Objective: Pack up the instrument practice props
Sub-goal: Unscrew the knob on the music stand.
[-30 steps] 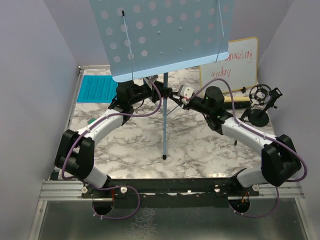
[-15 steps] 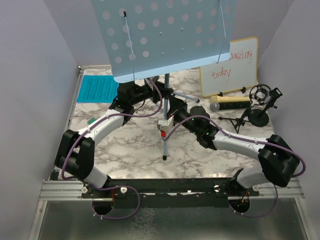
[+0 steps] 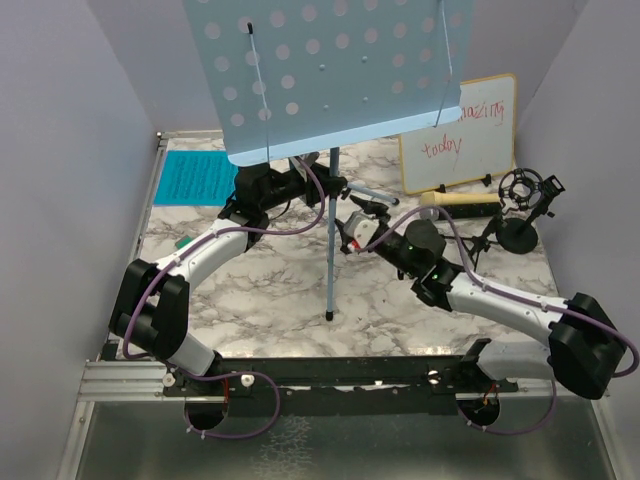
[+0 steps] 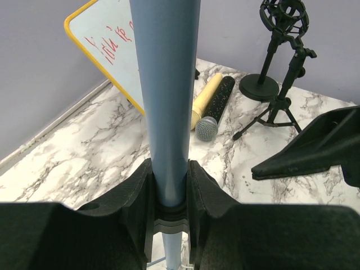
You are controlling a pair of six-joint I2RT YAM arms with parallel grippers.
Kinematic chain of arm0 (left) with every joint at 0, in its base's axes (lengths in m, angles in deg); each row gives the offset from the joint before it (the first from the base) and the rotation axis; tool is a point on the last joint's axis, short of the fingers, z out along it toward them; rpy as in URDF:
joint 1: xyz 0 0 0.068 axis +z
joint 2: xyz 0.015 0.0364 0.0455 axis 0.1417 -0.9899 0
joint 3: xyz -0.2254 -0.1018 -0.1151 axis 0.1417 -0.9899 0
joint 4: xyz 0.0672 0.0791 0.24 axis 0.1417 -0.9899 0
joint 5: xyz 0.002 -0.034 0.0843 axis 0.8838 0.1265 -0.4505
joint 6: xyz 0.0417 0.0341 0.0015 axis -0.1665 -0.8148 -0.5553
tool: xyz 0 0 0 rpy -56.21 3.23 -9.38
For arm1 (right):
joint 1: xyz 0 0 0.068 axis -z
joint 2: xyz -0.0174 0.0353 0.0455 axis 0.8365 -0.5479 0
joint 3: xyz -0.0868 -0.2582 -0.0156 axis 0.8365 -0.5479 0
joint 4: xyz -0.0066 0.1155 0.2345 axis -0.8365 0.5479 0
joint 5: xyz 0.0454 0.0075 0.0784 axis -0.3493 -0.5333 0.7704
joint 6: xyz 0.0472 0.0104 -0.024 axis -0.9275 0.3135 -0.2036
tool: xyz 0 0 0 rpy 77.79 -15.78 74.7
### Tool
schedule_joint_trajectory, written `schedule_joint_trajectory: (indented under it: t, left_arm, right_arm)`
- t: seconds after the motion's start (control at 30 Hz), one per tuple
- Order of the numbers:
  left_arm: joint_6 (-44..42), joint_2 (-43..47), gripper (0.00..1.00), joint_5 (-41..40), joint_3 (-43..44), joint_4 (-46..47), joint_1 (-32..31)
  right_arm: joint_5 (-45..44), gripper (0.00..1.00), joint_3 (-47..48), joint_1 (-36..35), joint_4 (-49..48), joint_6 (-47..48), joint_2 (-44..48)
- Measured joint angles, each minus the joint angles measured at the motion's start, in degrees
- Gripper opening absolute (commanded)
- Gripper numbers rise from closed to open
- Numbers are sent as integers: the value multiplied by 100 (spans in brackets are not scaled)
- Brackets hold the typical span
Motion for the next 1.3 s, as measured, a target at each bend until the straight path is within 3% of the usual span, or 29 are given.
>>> schedule_joint_trajectory:
  t: [0.2, 0.5, 0.6, 0.83, 1.3]
  left_arm:
    - [-9, 0, 0, 0, 7, -15, 0]
    - [-31, 9, 0, -11, 13, -52, -4]
    - [-31, 9, 0, -11, 13, -50, -4]
    - [-33, 9, 0, -11, 13, -55, -4]
    - [-33, 9, 0, -13, 15, -59, -4]
  right_arm:
    - [-7, 78, -319, 415, -688, -3139, 162]
    - [619, 74, -219, 1965, -1067, -7276, -105]
    - [953, 72, -26, 2138, -1069, -8227, -455]
    - [1670, 64, 483, 2149, -1040, -9342, -1167]
    - [2503, 31, 885, 2232, -953, -9840, -1698]
